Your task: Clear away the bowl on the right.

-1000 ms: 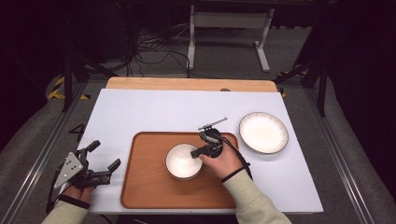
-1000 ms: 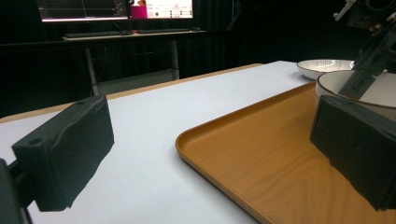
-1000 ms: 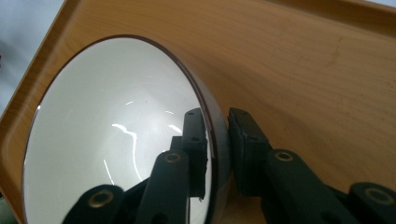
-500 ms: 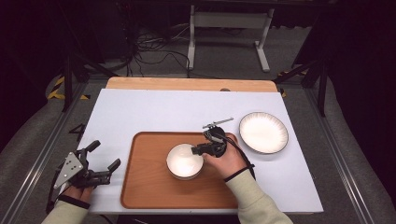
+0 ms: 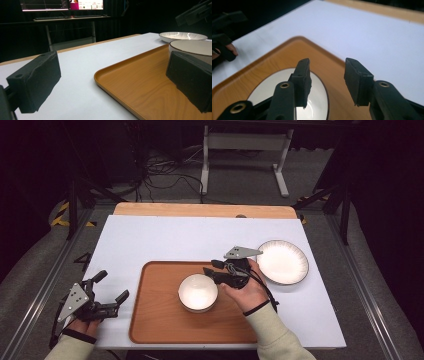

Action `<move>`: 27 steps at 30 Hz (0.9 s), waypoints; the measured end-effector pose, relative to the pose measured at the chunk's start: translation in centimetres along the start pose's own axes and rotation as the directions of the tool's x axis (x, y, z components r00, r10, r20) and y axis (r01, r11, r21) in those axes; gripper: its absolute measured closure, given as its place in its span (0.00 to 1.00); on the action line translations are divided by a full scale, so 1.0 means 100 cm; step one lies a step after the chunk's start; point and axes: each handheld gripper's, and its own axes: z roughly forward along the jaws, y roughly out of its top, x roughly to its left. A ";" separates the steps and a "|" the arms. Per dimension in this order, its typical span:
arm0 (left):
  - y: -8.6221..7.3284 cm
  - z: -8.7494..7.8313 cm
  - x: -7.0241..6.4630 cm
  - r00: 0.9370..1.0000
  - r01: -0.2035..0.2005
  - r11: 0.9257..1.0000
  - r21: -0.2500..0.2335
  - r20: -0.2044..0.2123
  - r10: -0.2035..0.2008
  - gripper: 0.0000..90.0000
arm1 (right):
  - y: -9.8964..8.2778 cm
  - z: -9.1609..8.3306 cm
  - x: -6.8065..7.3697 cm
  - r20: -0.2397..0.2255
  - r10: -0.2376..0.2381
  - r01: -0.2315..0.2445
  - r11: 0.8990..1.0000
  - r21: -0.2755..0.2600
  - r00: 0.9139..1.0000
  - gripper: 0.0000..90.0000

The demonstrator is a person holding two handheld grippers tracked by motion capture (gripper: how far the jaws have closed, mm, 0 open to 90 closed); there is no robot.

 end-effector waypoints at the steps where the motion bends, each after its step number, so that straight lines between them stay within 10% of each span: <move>1: 0.000 0.000 0.000 1.000 0.001 1.000 0.000 0.000 -0.001 0.00 | 0.000 -0.002 0.000 -0.010 -0.027 0.026 0.999 -0.039 1.000 0.60; 8: 0.000 0.000 0.000 1.000 0.005 1.000 0.003 -0.003 -0.005 0.00 | 0.000 -0.015 0.002 -0.040 -0.126 0.119 0.980 -0.162 0.991 0.54; 15: 0.000 0.000 0.000 1.000 0.003 1.000 0.002 -0.002 -0.003 0.00 | -0.001 -0.024 0.004 -0.041 -0.254 0.235 0.935 -0.264 0.966 0.41; 27: 0.000 0.000 0.000 1.000 0.003 1.000 0.001 -0.002 -0.003 0.00 | -0.007 -0.050 -0.004 -0.012 -0.257 0.238 0.909 -0.341 0.966 0.35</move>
